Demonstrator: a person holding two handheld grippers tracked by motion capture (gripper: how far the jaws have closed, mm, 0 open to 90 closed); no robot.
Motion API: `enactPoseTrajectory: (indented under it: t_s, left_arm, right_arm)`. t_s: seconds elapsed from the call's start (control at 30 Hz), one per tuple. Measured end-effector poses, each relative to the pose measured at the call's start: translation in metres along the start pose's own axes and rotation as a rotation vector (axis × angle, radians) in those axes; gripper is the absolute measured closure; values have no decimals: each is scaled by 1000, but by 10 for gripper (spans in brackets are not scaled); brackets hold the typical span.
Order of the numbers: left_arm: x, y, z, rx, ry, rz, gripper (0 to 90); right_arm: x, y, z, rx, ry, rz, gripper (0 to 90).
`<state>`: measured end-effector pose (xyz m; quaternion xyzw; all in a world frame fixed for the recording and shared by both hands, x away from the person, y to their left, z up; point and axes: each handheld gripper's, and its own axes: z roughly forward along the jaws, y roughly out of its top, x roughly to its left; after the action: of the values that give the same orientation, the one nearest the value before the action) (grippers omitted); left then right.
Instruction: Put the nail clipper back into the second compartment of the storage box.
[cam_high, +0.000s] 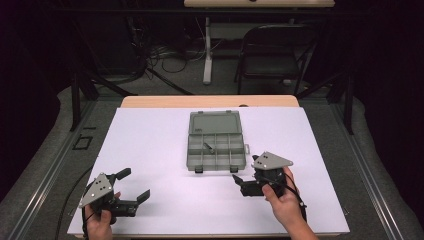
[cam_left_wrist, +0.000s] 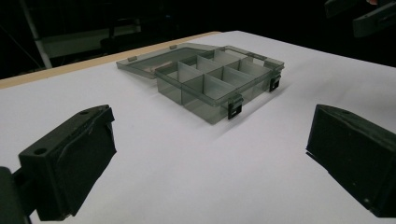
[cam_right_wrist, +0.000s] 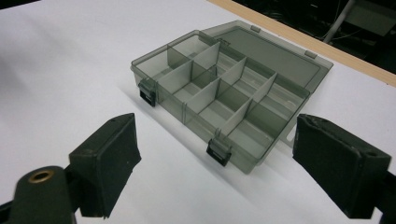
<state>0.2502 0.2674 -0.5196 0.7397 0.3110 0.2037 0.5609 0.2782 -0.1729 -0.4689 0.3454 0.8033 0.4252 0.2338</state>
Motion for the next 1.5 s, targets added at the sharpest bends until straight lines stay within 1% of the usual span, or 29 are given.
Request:
enactPoseTrajectory:
  t_s: [0.03,0.1,0.13,0.17,0.23,0.27,0.3,0.37,0.53,0.57,0.67,0.77,0.83,0.9,0.97,1.07,1.2,1.33,1.4,1.43,1.5]
  left_arm:
    - [0,0,0,0,-2,1,10]
    - [-1,0,1,1,-5,3,10]
    - [-1,0,1,4,4,5,10]
    - [0,0,1,2,-3,3,10]
    - [0,0,0,1,-1,0,10]
    - [0,0,0,2,9,0,10]
    - [0,0,0,2,5,0,10]
    - [0,0,-1,1,10,-2,10]
    - [-1,0,-1,1,4,2,10]
    - [-1,0,-1,2,4,2,10]
    - [-1,0,0,3,3,4,10]
    - [-1,0,0,3,3,4,10]
    - [0,0,0,2,0,2,10]
    - [0,0,0,3,10,0,10]
    - [0,0,0,3,5,-1,10]
    - [-1,0,1,4,4,-2,10]
    - [-1,-1,1,5,5,-2,10]
    - [0,-1,1,5,3,-4,10]
    - [0,-1,1,4,5,-4,10]
    - [0,-1,1,4,5,-3,10]
    - [0,-1,1,7,8,-3,10]
  right_arm:
    - [1,-4,-1,-1,-3,0,135]
    - [2,-11,-2,-13,1,20,125]
    - [2,-15,-3,-12,6,30,119]
    - [3,-19,-4,-14,5,38,115]
    - [2,-25,-6,-16,-7,44,111]
    - [2,-28,-7,-15,-8,49,111]
    - [1,-31,-8,-14,-11,56,109]
    - [1,-36,-12,-22,-21,65,104]
    - [0,-49,-20,-48,-43,68,66]
    - [0,-52,-22,-51,-50,77,64]
    - [-1,-58,-26,-71,-63,77,63]
    - [-1,-63,-30,-78,-68,74,63]
    - [-2,-66,-32,-87,-69,83,63]
    - [-3,-69,-34,-98,-74,86,63]
    - [-4,-71,-35,-116,-78,93,63]
    - [-7,-74,-37,-125,-83,103,63]
    - [-8,-77,-37,-138,-79,112,64]
    - [-8,-79,-36,-127,-70,117,65]
    - [-8,-79,-34,-136,-72,113,65]
    - [-8,-79,-35,-127,-72,107,65]
    - [-7,-79,-34,-124,-65,108,65]
